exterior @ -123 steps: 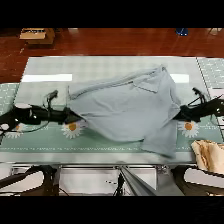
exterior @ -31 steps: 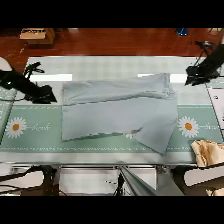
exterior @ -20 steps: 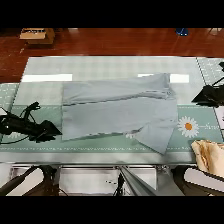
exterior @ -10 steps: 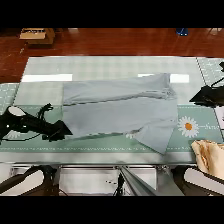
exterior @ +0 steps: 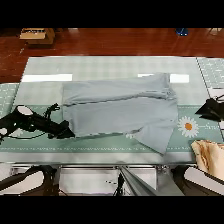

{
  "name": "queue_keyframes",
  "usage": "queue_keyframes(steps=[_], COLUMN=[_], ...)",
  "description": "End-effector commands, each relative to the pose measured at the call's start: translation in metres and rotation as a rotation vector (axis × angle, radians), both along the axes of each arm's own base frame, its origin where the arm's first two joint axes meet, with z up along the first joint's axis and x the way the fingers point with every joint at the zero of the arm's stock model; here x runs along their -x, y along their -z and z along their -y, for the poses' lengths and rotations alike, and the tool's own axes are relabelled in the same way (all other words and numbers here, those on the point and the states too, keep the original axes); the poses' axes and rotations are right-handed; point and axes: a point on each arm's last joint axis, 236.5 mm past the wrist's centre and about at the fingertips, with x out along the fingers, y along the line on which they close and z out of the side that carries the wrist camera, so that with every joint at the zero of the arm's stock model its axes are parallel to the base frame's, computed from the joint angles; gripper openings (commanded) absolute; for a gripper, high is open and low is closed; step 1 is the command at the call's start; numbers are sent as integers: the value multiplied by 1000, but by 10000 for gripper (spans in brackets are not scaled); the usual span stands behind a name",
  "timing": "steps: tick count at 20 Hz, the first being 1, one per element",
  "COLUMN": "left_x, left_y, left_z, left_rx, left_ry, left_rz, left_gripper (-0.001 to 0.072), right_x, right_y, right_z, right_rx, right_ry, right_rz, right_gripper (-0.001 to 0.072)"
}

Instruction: Fold the shirts.

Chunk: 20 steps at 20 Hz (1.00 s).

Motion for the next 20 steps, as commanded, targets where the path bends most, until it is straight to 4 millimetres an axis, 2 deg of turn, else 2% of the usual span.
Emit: queue_keyframes(steps=[1, 3, 4, 7, 9, 13, 15, 16, 18, 19, 20], left_x=[-14, -14, -14, -14, -14, -15, -18, -22, -36, -46, -60], left_y=[0, 0, 0, 0, 0, 1, 2, 2, -5, -14, -27], left_z=[-1, -2, -2, -2, -1, -2, -3, -5, -9, -11, -14], left_rx=[-11, -13, -12, -11, -11, -13, -20, -26, -31, -28, -29], left_ry=[-12, -10, -9, -4, -4, -6, -9, -3, -9, -8, -8], left_rz=[70, 75, 75, 78, 78, 81, 92, 112, 147, 173, 215], left_gripper=[23, 23, 23, 23, 23, 23, 23, 23, 22, 22, 22], right_x=[39, 50, 48, 33, 24, 16, 19, 20, 18, 15, 8], right_y=[35, 54, 63, 77, 83, 103, 111, 113, 109, 99, 83], right_z=[-32, -45, -46, -54, -67, -89, -106, -112, -119, -123, -121], right_rx=[-145, -153, -137, -89, -70, -19, -27, -32, -44, -62, -54], right_ry=[29, 6, 15, 7, -19, -12, -48, -70, -88, -119, -172], right_rz=[-77, -98, -90, -40, -17, -10, -39, -49, -43, -26, 21], right_gripper=[410, 410, 410, 410, 410, 410, 409, 386, 64, 31, 31])
